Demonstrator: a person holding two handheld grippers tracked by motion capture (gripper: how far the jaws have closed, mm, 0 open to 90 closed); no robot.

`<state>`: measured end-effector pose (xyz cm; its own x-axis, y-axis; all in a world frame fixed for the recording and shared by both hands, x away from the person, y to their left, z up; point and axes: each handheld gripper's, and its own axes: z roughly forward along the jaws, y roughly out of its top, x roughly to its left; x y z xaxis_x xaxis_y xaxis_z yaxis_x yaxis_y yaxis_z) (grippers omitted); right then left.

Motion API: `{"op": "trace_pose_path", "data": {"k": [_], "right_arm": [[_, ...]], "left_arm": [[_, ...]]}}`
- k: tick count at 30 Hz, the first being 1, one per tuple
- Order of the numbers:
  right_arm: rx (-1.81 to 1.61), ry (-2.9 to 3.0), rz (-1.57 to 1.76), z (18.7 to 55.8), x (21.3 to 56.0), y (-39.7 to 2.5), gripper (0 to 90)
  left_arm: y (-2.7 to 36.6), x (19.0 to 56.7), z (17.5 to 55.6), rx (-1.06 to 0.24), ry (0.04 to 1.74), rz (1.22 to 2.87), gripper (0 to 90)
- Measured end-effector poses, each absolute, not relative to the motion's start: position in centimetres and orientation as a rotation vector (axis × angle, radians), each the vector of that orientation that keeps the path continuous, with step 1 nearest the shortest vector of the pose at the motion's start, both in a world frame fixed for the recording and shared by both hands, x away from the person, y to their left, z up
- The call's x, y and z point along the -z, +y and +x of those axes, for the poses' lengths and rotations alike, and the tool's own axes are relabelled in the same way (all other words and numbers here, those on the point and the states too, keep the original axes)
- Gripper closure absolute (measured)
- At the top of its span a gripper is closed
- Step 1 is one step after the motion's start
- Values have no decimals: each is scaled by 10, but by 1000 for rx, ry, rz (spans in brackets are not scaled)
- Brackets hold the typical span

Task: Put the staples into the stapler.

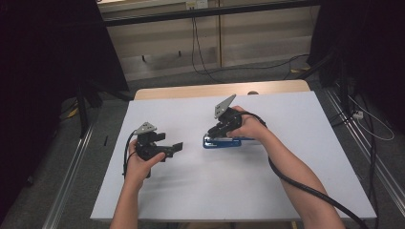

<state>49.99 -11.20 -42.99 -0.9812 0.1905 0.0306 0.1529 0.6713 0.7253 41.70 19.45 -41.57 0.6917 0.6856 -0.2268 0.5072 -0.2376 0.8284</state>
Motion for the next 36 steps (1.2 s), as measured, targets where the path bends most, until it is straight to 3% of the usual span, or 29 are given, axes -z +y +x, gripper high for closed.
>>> {"op": "trace_pose_path", "data": {"k": [9, 17, 24, 36], "right_arm": [[-1245, 2816, 348, 499, 430, -111, 714], [-1298, 2771, 456, 492, 426, -118, 573], [-1301, 2724, 558, 480, 424, -131, 395], [-1280, 2655, 703, 458, 416, -153, 209]], "left_arm": [[195, 416, 418, -220, 928, 1898, 68], [193, 417, 419, -218, 922, 1901, 68], [188, 418, 419, -213, 909, 1913, 68], [182, 419, 419, -207, 893, 1930, 68]]}}
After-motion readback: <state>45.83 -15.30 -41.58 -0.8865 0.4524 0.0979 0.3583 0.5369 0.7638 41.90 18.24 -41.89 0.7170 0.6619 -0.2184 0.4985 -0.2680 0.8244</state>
